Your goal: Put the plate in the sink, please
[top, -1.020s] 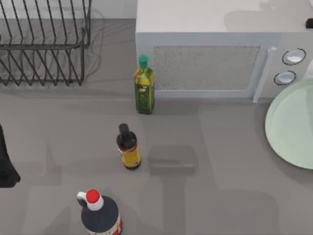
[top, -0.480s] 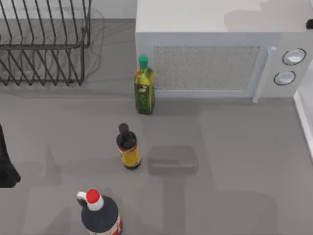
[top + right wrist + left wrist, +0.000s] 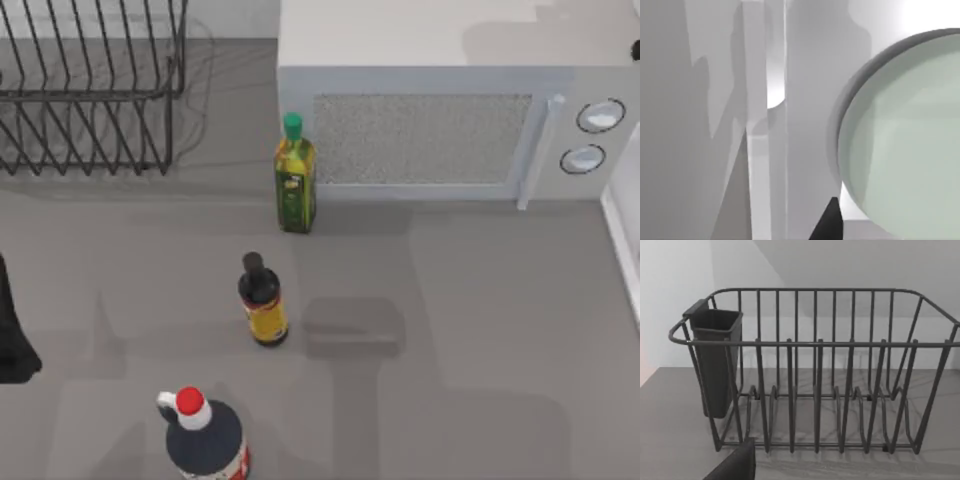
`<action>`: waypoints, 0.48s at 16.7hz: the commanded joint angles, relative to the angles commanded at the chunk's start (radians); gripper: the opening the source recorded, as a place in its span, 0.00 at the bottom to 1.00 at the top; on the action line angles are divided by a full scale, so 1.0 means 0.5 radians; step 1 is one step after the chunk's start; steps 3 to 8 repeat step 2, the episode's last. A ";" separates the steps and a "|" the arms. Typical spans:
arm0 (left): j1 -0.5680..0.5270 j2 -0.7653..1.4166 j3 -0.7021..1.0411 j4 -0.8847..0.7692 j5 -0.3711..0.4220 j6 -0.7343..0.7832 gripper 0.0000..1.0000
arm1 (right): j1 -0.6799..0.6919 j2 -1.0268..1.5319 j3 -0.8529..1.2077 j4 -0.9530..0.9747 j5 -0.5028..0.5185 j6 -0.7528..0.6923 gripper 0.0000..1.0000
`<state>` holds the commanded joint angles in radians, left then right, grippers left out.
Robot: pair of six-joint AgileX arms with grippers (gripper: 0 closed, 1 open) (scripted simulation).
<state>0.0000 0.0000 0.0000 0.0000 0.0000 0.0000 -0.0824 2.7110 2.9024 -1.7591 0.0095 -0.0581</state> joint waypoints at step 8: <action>0.000 0.000 0.000 0.000 0.000 0.000 1.00 | 0.000 0.000 0.000 0.000 0.000 0.000 1.00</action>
